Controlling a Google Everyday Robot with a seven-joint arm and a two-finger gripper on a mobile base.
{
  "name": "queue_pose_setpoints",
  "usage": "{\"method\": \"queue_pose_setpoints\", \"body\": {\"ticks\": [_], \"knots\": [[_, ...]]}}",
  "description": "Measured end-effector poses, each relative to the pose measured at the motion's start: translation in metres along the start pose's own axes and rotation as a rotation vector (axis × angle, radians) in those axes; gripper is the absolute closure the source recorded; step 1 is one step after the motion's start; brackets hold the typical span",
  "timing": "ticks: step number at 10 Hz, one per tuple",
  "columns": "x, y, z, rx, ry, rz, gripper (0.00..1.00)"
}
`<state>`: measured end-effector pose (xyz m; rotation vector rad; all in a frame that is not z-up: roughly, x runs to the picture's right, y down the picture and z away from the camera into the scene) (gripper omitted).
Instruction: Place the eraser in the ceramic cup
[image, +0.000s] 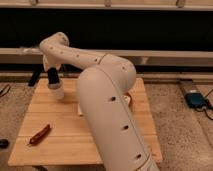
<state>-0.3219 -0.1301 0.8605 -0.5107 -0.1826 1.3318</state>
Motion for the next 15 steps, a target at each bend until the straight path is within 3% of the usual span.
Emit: {"method": "queue_pose_setpoints", "body": {"ticks": [6, 7, 11, 15], "knots": [[0.007, 0.003, 0.016, 0.016, 0.027, -0.017, 0.25], [0.008, 0.004, 0.017, 0.017, 0.03, -0.019, 0.21], [0.004, 0.006, 0.019, 0.022, 0.015, -0.019, 0.2], [-0.019, 0.009, -0.006, 0.013, -0.055, -0.029, 0.2]]}}
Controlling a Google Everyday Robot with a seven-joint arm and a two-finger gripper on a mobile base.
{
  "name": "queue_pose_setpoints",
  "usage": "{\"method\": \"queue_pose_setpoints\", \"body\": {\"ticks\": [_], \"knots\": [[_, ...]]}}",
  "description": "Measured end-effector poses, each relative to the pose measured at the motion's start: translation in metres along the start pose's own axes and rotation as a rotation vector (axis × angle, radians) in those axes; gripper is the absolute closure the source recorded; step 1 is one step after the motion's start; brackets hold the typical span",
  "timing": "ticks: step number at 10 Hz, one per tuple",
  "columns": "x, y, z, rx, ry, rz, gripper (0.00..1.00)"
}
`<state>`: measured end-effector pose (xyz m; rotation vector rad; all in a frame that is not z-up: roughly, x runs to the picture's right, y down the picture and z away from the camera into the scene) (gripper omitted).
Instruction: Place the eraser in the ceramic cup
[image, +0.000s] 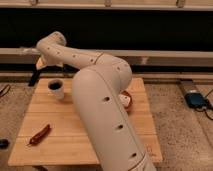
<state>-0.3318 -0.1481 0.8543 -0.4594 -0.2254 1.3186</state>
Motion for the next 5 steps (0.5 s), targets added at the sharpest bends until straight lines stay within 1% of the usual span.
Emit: {"method": "queue_pose_setpoints", "body": {"ticks": [1, 2, 5], "knots": [[-0.007, 0.006, -0.012, -0.02, -0.021, -0.005, 0.2], [-0.013, 0.007, -0.022, -0.032, -0.037, -0.006, 0.2], [-0.011, 0.01, -0.021, -0.037, -0.034, -0.008, 0.2]]}}
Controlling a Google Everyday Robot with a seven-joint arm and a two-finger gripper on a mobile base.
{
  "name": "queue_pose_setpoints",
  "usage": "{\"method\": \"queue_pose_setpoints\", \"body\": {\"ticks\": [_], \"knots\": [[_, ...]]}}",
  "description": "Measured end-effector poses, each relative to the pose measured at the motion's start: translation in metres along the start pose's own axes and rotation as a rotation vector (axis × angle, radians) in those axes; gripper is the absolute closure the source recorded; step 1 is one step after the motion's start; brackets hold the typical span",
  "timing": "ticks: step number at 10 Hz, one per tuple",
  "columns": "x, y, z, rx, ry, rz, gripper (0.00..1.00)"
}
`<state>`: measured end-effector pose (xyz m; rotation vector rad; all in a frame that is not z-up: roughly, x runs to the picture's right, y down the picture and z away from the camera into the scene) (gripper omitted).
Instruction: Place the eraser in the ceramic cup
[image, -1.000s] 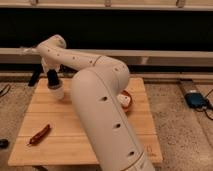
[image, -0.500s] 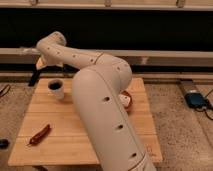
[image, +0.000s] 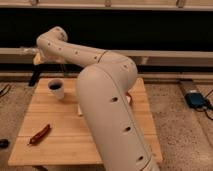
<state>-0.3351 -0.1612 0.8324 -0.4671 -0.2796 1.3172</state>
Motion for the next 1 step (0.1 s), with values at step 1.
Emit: {"method": "queue_pose_setpoints", "body": {"ticks": [1], "knots": [[0.0003, -0.0003, 0.0003, 0.001, 0.0, 0.0, 0.2]]}}
